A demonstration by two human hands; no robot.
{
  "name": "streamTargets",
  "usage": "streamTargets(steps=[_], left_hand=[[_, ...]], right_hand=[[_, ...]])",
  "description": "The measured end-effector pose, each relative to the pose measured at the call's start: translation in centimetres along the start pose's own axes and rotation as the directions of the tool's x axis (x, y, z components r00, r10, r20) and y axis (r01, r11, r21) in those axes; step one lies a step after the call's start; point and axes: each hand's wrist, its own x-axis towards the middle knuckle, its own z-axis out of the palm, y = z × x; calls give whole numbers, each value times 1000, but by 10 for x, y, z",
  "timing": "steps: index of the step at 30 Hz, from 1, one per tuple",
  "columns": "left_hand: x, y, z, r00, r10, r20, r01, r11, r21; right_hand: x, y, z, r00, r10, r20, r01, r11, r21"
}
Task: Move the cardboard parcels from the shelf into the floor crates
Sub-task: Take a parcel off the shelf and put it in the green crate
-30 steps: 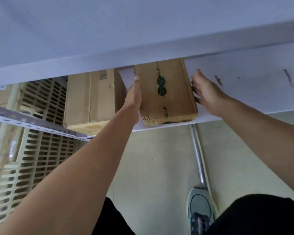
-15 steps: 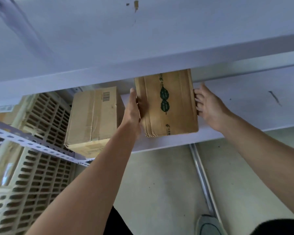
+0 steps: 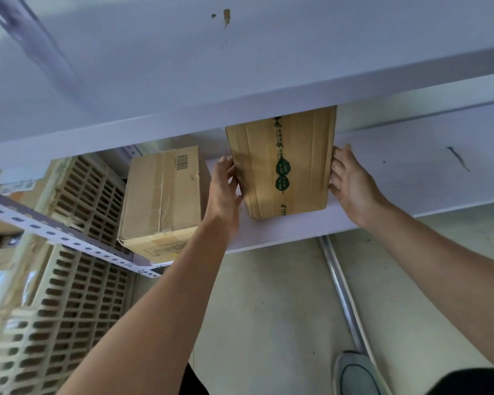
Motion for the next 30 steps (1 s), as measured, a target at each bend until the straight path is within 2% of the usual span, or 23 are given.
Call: streamTargets(steps=[7, 12, 15, 22, 25, 27, 30], left_hand=[[-10, -6, -8, 996, -86, 8, 86, 996, -16], [-17, 2, -8, 977, -208, 42, 208, 978, 13], [-21, 8, -6, 970, -231, 71, 227, 972, 59], [-23, 8, -12, 988, -137, 67, 134, 990, 44], [-24, 3, -18, 984, -116, 133, 116, 993, 5], [-24, -5, -21, 974, -126, 185, 133, 991, -25], [-23, -19, -26, 976, -172, 135, 173, 985, 5]], right_hand=[[-7, -14, -9, 984, 94, -151, -97, 995, -10], [-8, -32, -5, 965, 208, -160, -209, 978, 5], [-9, -38, 0, 957, 253, -143, -253, 967, 15], [-15, -30, -7, 986, 157, -53, -154, 986, 56], [-18, -24, -5, 993, 113, -27, -110, 989, 96], [-20, -18, -1, 992, 123, -16, -121, 988, 96], [-18, -3, 1, 988, 146, -57, -140, 986, 89]])
